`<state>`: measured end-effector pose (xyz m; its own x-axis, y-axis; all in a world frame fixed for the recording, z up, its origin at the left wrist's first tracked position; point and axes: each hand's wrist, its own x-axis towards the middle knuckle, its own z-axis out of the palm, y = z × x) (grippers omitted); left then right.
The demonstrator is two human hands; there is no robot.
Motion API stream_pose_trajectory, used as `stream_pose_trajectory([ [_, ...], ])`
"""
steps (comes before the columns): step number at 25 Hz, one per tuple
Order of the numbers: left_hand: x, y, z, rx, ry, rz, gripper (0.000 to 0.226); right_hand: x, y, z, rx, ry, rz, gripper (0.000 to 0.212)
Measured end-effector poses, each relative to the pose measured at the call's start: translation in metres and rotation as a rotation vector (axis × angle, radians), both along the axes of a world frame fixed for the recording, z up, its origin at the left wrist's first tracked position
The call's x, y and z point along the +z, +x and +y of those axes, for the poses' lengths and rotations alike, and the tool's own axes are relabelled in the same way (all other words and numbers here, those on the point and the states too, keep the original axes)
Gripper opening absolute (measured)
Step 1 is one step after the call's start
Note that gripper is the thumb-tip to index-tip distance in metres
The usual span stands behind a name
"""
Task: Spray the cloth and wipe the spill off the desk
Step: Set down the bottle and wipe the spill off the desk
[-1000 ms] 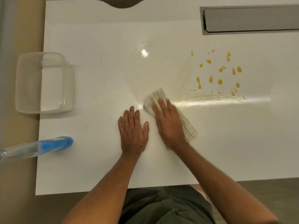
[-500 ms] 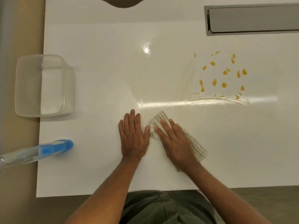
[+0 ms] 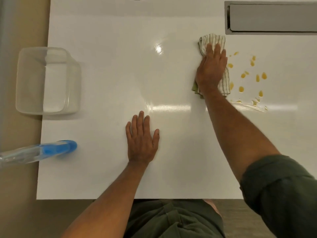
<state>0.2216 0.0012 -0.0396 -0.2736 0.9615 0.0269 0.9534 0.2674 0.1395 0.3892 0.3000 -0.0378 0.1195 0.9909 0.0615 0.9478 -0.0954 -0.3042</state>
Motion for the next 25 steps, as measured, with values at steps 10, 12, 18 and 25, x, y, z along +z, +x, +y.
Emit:
stream_pose_trajectory([
  [10,0.001,0.001,0.000,0.014,-0.046,0.019,0.062,0.017,0.058,-0.247,0.823,-0.116,0.030,0.049],
  [12,0.001,0.002,-0.002,0.014,-0.040,0.017,0.061,0.015,0.111,-0.222,0.913,-0.088,-0.028,0.047],
  [18,0.002,0.002,-0.003,0.018,-0.021,0.006,0.060,0.000,0.178,-0.152,-0.253,-0.001,0.018,0.051],
  [25,0.003,0.003,-0.003,0.021,-0.017,0.011,0.058,0.025,-0.011,-0.244,0.148,0.020,0.426,0.052],
])
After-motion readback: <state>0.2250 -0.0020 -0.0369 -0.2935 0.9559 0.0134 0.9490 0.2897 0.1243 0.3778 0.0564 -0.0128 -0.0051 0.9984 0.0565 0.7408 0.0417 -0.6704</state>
